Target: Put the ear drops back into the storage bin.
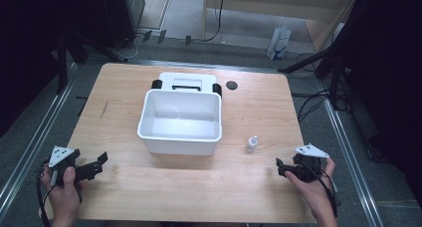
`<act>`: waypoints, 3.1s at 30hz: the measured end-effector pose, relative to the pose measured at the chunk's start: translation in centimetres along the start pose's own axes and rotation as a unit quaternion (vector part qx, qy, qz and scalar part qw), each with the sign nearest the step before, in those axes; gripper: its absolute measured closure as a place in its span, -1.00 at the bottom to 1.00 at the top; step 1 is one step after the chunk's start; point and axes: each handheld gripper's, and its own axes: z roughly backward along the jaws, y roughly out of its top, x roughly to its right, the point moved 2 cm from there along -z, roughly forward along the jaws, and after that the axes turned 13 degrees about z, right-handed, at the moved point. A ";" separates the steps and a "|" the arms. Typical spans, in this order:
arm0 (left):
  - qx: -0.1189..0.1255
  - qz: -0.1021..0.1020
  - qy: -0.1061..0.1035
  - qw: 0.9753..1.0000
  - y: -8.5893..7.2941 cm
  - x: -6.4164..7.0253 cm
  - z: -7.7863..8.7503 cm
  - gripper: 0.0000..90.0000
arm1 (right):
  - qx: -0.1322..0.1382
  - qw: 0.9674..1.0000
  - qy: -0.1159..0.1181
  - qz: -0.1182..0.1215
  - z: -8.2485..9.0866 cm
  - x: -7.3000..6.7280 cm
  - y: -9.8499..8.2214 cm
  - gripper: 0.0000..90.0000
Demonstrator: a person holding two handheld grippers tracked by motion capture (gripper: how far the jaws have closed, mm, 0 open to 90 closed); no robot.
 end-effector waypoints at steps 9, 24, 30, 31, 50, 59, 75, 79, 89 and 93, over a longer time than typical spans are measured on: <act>0.000 0.002 -0.002 1.000 0.0 0.0 0.0 -0.99 | -0.105 0.986 0.040 0.127 -0.1 -1.3 3.9 -0.69; -0.004 0.000 -0.004 1.000 0.0 -0.1 0.0 -0.99 | -0.177 0.961 0.103 0.185 -0.4 -2.4 9.4 -0.54; -0.005 0.000 -0.005 1.000 0.0 -0.1 0.0 -0.99 | -0.190 0.954 0.129 0.193 -0.8 -2.9 10.8 -0.53; -0.005 0.000 -0.006 1.000 0.0 -0.1 0.0 -0.99 | -0.197 0.951 0.133 0.195 -1.1 -3.2 11.2 -0.49; -0.007 0.002 -0.007 1.000 0.0 -0.1 -0.1 -0.99 | -0.219 0.938 0.179 0.199 -3.2 -4.3 13.8 0.20; -0.008 0.002 -0.007 1.000 0.0 -0.1 -0.1 -0.99 | -0.233 0.937 0.185 0.181 -3.9 -4.5 14.8 0.34; -0.008 0.002 -0.007 1.000 0.1 -0.1 -0.1 -0.99 | -0.247 0.936 0.193 0.163 -5.0 -4.4 15.2 0.54; -0.008 0.003 -0.007 1.000 0.1 -0.1 -0.2 -0.99 | -0.250 0.934 0.196 0.161 -5.2 -4.4 15.2 0.56; -0.009 0.004 -0.007 1.000 0.1 -0.1 -0.2 -0.99 | -0.253 0.930 0.206 0.169 -5.1 -4.4 15.3 0.60; -0.011 0.003 -0.008 1.000 0.1 -0.1 -0.2 -0.99 | -0.249 0.927 0.209 0.189 -4.7 -4.7 15.7 0.60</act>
